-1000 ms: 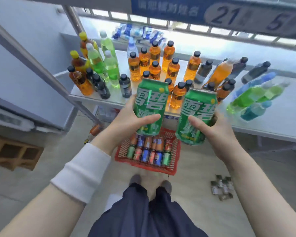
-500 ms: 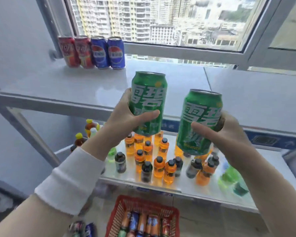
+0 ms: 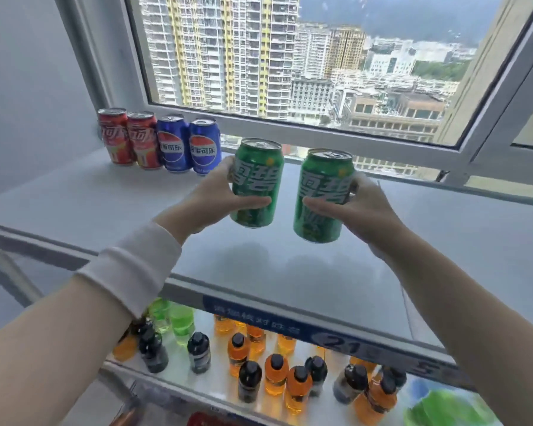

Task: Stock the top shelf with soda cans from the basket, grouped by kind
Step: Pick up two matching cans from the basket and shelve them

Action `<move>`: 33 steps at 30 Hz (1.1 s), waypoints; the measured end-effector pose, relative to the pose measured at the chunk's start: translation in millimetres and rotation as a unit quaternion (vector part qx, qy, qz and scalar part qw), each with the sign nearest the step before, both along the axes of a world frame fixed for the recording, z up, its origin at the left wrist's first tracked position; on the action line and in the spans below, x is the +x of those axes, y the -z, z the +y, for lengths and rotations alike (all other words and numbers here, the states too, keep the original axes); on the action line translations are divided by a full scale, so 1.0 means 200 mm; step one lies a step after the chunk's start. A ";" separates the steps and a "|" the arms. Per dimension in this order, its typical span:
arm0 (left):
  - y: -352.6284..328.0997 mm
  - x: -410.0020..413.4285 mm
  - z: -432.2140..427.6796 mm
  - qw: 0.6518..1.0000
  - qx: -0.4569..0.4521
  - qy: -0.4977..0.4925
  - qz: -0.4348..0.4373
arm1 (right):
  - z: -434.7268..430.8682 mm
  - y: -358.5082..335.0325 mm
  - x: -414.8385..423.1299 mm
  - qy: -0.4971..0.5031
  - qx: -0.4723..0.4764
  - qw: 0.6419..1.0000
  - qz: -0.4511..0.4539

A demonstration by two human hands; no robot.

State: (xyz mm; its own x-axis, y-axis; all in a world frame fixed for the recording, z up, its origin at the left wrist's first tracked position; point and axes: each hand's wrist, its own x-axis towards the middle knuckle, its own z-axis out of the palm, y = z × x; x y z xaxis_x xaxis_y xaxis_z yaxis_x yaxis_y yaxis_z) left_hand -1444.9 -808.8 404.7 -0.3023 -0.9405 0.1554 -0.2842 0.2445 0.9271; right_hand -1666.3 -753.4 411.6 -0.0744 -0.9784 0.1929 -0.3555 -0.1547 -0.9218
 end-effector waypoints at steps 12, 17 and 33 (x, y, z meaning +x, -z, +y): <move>-0.02 -0.09 -0.55 0.997 -0.008 -0.044 -0.064 | -0.75 0.09 -0.06 -0.044 0.016 0.998 0.049; 0.00 -0.09 -0.65 0.996 0.016 -0.023 -0.088 | -0.87 0.10 -0.05 -0.041 0.016 0.998 0.054; -0.09 -0.05 -0.69 0.978 -0.079 -0.015 -0.194 | -0.98 0.17 -0.01 -0.051 0.028 0.997 0.050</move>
State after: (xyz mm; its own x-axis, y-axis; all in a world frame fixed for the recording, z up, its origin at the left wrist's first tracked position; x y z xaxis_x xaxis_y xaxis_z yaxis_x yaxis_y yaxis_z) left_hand -1455.8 -947.7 423.0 -0.3401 -0.9233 0.1784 -0.6162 0.3621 0.6994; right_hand -1669.1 -948.9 377.4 0.0435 -0.9892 0.1400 -0.4304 -0.1451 -0.8909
